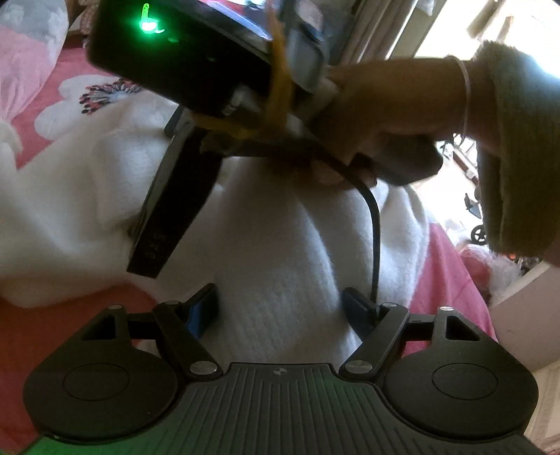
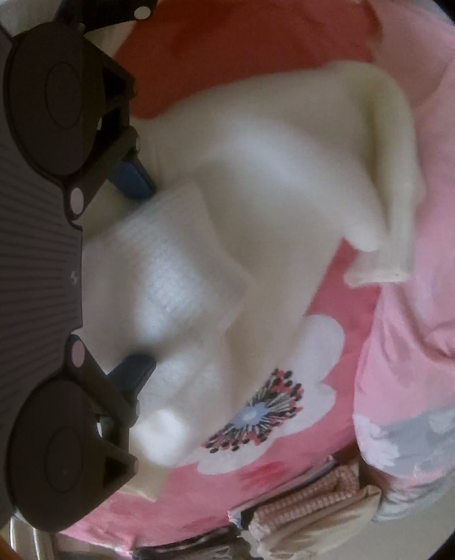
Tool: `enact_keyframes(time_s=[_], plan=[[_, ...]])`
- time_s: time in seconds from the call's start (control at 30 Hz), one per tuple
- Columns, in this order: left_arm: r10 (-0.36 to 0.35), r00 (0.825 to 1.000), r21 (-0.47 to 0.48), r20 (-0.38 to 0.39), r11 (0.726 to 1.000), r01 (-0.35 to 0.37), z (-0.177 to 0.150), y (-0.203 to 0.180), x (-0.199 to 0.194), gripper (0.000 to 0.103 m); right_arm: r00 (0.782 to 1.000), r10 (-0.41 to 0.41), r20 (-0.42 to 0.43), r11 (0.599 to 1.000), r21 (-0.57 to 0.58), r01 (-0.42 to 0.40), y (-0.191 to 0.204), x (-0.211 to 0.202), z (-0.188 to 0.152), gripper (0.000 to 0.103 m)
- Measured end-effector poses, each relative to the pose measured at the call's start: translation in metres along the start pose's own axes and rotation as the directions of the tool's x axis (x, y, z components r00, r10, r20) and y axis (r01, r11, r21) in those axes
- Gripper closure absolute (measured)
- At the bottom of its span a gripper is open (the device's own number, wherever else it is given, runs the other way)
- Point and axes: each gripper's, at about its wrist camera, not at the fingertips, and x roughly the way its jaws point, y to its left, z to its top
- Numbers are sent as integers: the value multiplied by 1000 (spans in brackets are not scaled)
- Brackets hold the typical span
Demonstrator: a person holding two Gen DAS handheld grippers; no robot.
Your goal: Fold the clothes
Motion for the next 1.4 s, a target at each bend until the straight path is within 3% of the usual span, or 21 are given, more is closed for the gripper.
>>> enact_keyframes(time_s=[0.07,0.1,0.17,0.23,0.27,0.33,0.47,0.53,0.7,0.83,1.0,1.1,1.13,1.17,1.3,1.4], plan=[[1,1000,0,1,1000,-1,0,0,-1,26,1000,-7,7,1000,4,7,2,1,-7,34],[2,1000,2,1,1000,-2,-1,0,-1,26,1000,-10,10,1000,6,10,2,2,-10,40],[7,1000,4,1,1000,-7,-1,-1,-2,26,1000,-18,17,1000,11,17,4,4,-16,73],[14,1000,3,0,1000,-14,-1,-2,-2,26,993,-72,97,990,131,59,-13,-23,-29,89],[16,1000,2,1,1000,-16,-1,-3,-3,26,985,-104,135,978,194,76,-22,-37,-36,95],[19,1000,0,3,1000,-19,-2,-4,-5,26,964,-173,204,942,319,102,-40,-65,-49,96],[24,1000,-12,9,1000,-24,-2,-4,-10,26,893,-328,308,825,554,112,-75,-121,-76,96],[32,999,-15,8,999,-32,-1,-3,-11,26,846,-411,339,746,659,98,-93,-149,-89,96],[47,999,-20,2,999,-47,1,-2,-13,26,666,-693,277,487,861,149,-119,-252,-167,96],[59,998,-15,-4,998,-59,2,-1,-12,26,522,-841,145,332,899,285,-107,-296,-213,96],[76,997,-10,-13,997,-76,4,-1,-13,26,334,-942,38,170,911,376,-82,-321,-245,96],[84,996,-5,-16,996,-84,4,-3,-14,26,327,-944,31,163,909,384,-87,-322,-249,96],[87,996,-4,-15,996,-87,4,-3,-14,26,357,-933,36,180,908,378,-89,-319,-250,96],[87,996,-5,-14,996,-88,4,-3,-14,26,388,-921,42,198,907,371,-92,-315,-251,96],[87,996,-13,-12,996,-87,5,-3,-13,26,574,-815,80,295,910,291,-91,-278,-254,96],[84,996,-13,-12,996,-84,5,-2,-12,26,698,-706,122,352,916,195,-77,-247,-259,96]])
